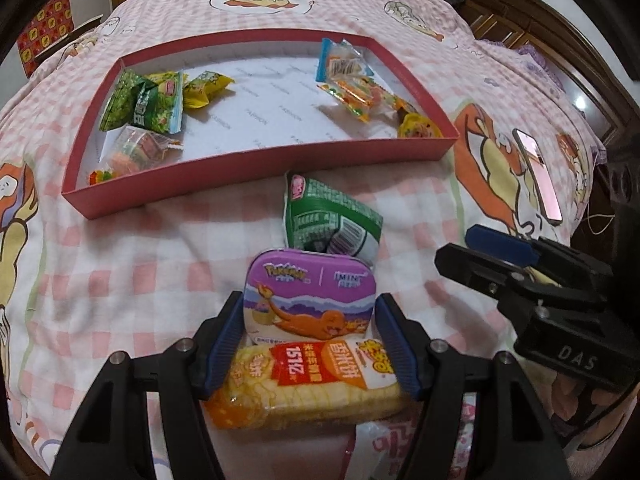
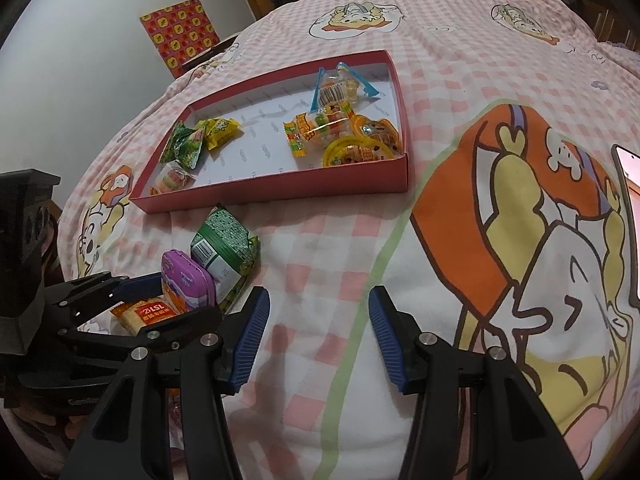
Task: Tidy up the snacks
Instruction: 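Grasp the purple Pokemon tin with the left tool, then grasp the green-white snack bag with the right tool while the left tool holds the tin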
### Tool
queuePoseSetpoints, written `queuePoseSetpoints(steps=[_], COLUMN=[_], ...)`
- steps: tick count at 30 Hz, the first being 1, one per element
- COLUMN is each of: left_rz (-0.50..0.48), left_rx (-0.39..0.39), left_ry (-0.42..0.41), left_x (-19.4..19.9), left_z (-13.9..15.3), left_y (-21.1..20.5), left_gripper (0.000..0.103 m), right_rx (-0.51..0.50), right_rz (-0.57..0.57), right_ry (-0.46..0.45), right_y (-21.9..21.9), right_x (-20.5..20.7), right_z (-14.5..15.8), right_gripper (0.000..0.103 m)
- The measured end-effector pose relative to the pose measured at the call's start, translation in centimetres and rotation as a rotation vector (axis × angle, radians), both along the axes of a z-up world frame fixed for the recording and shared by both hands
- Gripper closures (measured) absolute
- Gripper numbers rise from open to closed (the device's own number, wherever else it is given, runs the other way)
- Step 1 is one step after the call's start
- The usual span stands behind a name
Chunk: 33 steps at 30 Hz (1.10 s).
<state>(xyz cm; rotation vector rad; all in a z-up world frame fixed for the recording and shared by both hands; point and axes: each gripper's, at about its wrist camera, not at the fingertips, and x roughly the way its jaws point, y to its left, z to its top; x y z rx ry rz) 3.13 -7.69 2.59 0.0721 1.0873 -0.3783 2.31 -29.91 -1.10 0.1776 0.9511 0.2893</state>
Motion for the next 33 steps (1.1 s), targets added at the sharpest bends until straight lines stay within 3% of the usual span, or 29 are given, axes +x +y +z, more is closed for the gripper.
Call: queuePoseSetpoints(steps=[8,15,26,33], left_rz=[0.007,0.093,0.208,0.216], left_rx=[-0.039,-0.058,-0.039,-0.061], left_ry=[-0.006,-0.029,-0.048,-0.042], left_x=[-0.1,0.4,1.2,1.3], left_z=[0.3,1.2,0.9,0.5], left_y=[1.0,4.2,8.5,9.4], left_gripper=[0.038,0.038,0.038,0.038], right_rx=[-0.002,-0.006,-0.034,-0.052], right_rz=[-0.002,0.01,0.086,0.122], right_ry=[0.003,0.005,0.018,0.011], right_y=[0.1,0.7,4.0,6.2], right_x=[-0.1,0.0,0.7,2.1], right_z=[0.0,0.2,0.5,0.8], right_gripper=[0.05,0.05,0.05,0.05])
